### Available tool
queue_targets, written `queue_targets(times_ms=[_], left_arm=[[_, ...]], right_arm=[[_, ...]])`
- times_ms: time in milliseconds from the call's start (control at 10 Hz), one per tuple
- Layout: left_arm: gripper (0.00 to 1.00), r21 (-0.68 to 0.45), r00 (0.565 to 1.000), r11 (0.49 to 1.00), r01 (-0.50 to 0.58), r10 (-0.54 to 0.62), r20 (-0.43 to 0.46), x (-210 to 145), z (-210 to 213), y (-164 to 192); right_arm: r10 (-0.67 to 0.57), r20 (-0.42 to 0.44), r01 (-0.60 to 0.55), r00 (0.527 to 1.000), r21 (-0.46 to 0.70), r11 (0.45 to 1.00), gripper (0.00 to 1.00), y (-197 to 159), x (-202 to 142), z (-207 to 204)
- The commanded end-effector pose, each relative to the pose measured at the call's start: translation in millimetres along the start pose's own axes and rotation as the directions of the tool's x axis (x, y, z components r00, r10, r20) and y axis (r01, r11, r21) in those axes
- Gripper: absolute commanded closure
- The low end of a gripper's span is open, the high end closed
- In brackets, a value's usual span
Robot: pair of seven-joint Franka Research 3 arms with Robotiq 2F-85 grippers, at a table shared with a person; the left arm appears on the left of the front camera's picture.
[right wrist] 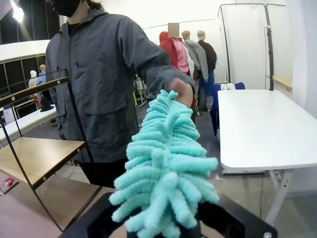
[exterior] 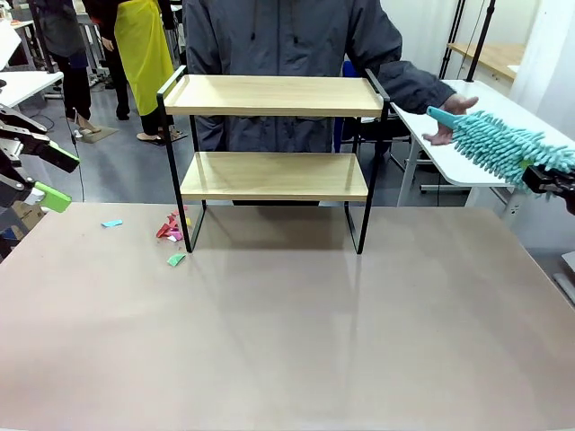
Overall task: Clean the shelf.
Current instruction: Hand the Duster back to the human.
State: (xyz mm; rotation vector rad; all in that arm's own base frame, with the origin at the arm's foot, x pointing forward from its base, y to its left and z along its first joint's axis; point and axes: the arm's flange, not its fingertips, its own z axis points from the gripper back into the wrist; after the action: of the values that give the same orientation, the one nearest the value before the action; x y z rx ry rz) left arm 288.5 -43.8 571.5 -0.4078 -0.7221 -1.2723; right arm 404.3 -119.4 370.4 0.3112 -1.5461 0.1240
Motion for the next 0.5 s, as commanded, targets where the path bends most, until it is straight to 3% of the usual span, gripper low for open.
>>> queue_targets(times_ms=[0, 400], left_arm=[[0.02, -0.007, 1.0, 1.0, 0.018, -0.018, 0.02, -0.2, -1.1, 0.7], [0.02, -0.007, 1.0, 1.0, 0.018, -0.018, 0.02, -0.2, -1.1, 0.7]], right_arm=[[0.02, -0.005, -0.02, 1.0, -0.008, 1.0, 0.84, 2.1, 4.6, 0.1], [0.02, -0.005, -0.02, 1.0, -0.008, 1.0, 0.84, 2.1, 4.6, 0.1]])
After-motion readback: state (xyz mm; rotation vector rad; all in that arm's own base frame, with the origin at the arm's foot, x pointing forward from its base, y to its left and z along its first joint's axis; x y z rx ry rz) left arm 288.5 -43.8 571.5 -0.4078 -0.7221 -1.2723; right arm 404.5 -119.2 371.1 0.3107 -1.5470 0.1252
